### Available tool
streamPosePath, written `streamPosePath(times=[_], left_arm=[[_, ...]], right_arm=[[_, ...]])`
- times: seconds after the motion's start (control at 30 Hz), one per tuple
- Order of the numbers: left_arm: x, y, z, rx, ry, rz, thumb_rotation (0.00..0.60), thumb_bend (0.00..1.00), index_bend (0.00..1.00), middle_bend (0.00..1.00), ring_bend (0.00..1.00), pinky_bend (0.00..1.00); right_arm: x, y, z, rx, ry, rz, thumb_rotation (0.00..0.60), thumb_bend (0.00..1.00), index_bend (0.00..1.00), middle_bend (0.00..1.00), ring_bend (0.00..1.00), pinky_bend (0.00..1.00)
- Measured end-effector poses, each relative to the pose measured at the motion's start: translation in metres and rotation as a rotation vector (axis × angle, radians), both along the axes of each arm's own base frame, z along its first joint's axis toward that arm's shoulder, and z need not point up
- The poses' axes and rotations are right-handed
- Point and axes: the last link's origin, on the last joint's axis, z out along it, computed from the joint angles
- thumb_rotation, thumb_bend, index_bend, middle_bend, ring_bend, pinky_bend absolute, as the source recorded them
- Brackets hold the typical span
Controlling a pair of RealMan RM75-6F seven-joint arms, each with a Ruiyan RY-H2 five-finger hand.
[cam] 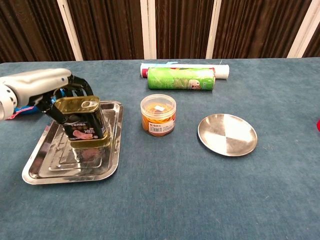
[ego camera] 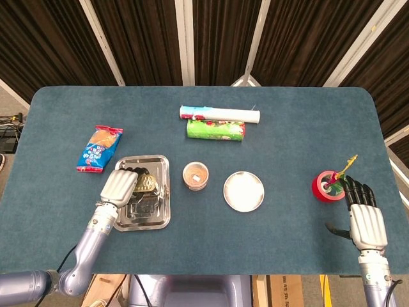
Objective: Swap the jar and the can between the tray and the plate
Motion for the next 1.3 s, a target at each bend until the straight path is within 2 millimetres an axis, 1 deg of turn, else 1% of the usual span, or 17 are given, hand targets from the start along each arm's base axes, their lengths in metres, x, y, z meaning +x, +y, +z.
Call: streamPosePath(times=[0.2,0.33,0.47,0.6,0.83,0.93,1.13,1.3], left_arm=[[0.018,-0.004,0.021,-0.013,-0.105,-0.011,0.6,0.66,0.44,0.45,0.37,0.38],[0.04,-0.009,0.035,-0.042,-0.186,-0.042,0.6,0.65,0.44,0.45,0.37,0.37],[0.057,-0.012,0.033,-0.081,-0.192,-0.077,0.6,0.64,0.44,0.43,0.37,0.37],[0.071,-0.013,0.022,-0.107,-0.151,-0.105,0.6,0.64,0.44,0.43,0.37,0.37],[0.1,-0.019,-0.017,-0.158,-0.097,-0.123,0.6,0.64,0.43,0.42,0.37,0.37],[0.108,-0.022,-0.031,-0.165,-0.093,-0.12,0.6,0.63,0.43,0.42,0.37,0.36],[0.118,-0.025,-0.053,-0.168,-0.062,-0.127,0.6,0.62,0.41,0.38,0.33,0.34],[0.12,-0.028,-0.06,-0.167,-0.028,-0.138,0.6,0.53,0.39,0.3,0.25,0.31]], right_arm=[[0.0,0.0,0.0,-0.001,-0.007,0.0,0.6,0.0,0.0,0.0,0.0,0.0],[0.0,0.0,0.001,-0.004,-0.011,-0.002,0.6,0.0,0.0,0.0,0.0,0.0],[0.0,0.0,0.001,-0.005,-0.012,-0.004,0.6,0.0,0.0,0.0,0.0,0.0],[-0.001,0.0,0.002,-0.008,-0.018,-0.005,0.6,0.0,0.0,0.0,0.0,0.0],[-0.004,0.0,0.005,-0.015,-0.026,-0.013,0.6,0.0,0.0,0.0,0.0,0.0],[-0.004,-0.001,0.006,-0.014,-0.028,-0.013,0.6,0.0,0.0,0.0,0.0,0.0],[-0.005,0.0,0.007,-0.014,-0.034,-0.011,0.6,0.0,0.0,0.0,0.0,0.0],[-0.006,0.0,0.008,-0.018,-0.039,-0.013,0.6,0.0,0.0,0.0,0.0,0.0]])
